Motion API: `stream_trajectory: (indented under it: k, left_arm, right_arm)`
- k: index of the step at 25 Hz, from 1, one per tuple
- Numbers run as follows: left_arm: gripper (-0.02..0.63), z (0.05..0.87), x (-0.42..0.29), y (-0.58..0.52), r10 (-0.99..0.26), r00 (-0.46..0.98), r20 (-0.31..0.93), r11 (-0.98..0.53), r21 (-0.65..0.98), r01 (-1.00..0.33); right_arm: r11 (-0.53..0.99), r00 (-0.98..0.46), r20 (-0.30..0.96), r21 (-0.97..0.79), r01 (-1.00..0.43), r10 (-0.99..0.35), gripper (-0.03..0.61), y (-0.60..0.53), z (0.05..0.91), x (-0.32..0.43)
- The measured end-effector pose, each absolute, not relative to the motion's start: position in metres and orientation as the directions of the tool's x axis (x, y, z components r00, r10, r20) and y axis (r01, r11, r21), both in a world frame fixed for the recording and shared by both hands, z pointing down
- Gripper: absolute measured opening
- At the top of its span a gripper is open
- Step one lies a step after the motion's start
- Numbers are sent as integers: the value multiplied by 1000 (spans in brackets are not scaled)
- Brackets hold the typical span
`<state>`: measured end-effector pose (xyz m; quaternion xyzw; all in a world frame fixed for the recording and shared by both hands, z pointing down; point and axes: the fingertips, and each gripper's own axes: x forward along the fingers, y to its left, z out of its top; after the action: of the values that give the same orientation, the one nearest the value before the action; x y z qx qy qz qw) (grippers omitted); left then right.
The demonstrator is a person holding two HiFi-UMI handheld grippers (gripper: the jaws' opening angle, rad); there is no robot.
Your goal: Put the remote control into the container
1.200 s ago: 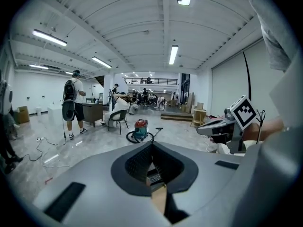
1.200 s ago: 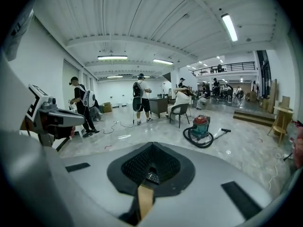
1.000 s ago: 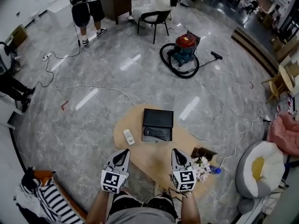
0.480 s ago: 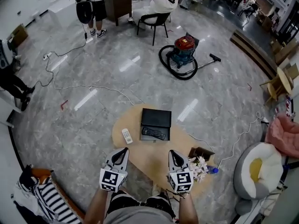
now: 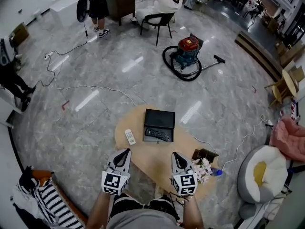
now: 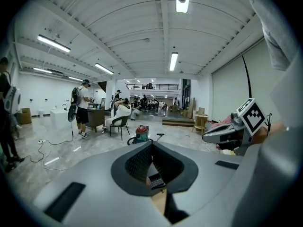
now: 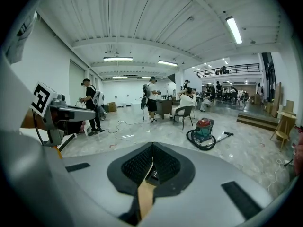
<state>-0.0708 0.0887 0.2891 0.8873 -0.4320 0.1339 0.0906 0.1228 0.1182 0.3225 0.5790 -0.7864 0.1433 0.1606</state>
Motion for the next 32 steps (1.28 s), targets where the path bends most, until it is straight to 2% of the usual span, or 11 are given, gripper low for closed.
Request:
stream_trajectory:
  k: [8,16,23,32]
  left_arm:
    - [8,290,-114,77,-791,532,303,-538,71,-840]
    - [8,298,-204,55,-815,484,318,-491,66,-869]
    - [8,319,-271,42,-798,495,343,-508,57,-859]
    - [8,390,-291,26,-757,503,416,-520,82,-850]
  right_arm:
    - [365,-344,433,-37,-930,-833,11,105,313,82]
    - [392,-373,435,-49,-919,-820,11,74,313,-1]
    - [380,-349,475,-32,-924,-808,11,47,349,-64]
    - [417,-368,546,-38,-908,-752,12,15,417,-95]
